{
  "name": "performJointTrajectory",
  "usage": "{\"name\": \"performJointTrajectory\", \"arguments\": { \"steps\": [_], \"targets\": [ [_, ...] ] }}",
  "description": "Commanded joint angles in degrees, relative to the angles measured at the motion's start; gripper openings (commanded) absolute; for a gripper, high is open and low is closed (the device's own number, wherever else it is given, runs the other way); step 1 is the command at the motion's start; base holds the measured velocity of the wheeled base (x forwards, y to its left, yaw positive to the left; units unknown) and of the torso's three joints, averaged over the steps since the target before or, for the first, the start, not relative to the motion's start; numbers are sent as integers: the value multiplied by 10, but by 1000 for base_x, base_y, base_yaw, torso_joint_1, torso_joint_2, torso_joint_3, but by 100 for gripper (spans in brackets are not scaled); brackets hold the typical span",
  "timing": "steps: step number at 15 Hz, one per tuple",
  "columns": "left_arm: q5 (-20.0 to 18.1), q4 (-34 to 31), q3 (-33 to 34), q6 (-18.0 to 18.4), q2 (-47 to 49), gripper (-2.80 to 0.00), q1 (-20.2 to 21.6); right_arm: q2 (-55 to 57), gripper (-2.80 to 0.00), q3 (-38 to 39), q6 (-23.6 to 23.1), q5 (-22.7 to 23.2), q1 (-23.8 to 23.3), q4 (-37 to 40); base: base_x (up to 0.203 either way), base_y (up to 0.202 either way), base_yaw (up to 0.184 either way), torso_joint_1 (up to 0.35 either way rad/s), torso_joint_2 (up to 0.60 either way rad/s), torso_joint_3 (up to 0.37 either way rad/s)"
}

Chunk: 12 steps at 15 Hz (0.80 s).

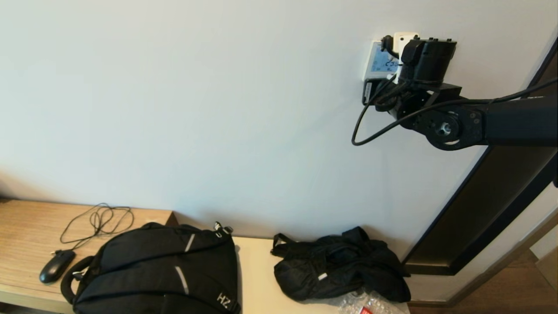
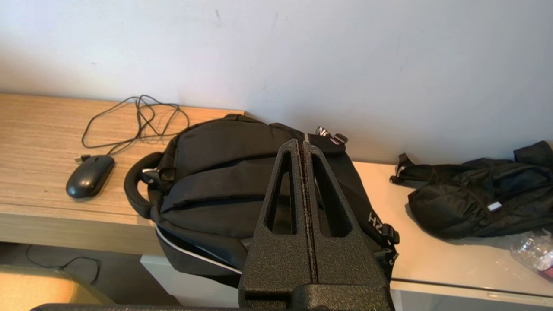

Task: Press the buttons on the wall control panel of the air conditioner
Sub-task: Press the temperature decrease button

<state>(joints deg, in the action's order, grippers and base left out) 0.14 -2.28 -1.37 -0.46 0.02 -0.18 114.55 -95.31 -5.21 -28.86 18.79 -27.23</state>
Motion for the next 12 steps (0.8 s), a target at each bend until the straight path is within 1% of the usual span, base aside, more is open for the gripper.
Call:
{"name": "performJointTrajectory", "arguments": {
  "steps": [1, 8, 12],
  "targets": [
    [0, 0, 0, -1, 0, -280, 0, 4, -280, 2, -1, -1, -1, -2, 0, 0, 0, 0, 0, 0],
    [0, 0, 0, -1, 0, -280, 0, -3, -280, 1, -1, -1, 0, -1, 0, 0, 0, 0, 0, 0],
    [0, 0, 0, 0, 0, -280, 0, -26, -280, 23, -1, -3, 8, -5, 0, 0, 0, 0, 0, 0]
  ]
}}
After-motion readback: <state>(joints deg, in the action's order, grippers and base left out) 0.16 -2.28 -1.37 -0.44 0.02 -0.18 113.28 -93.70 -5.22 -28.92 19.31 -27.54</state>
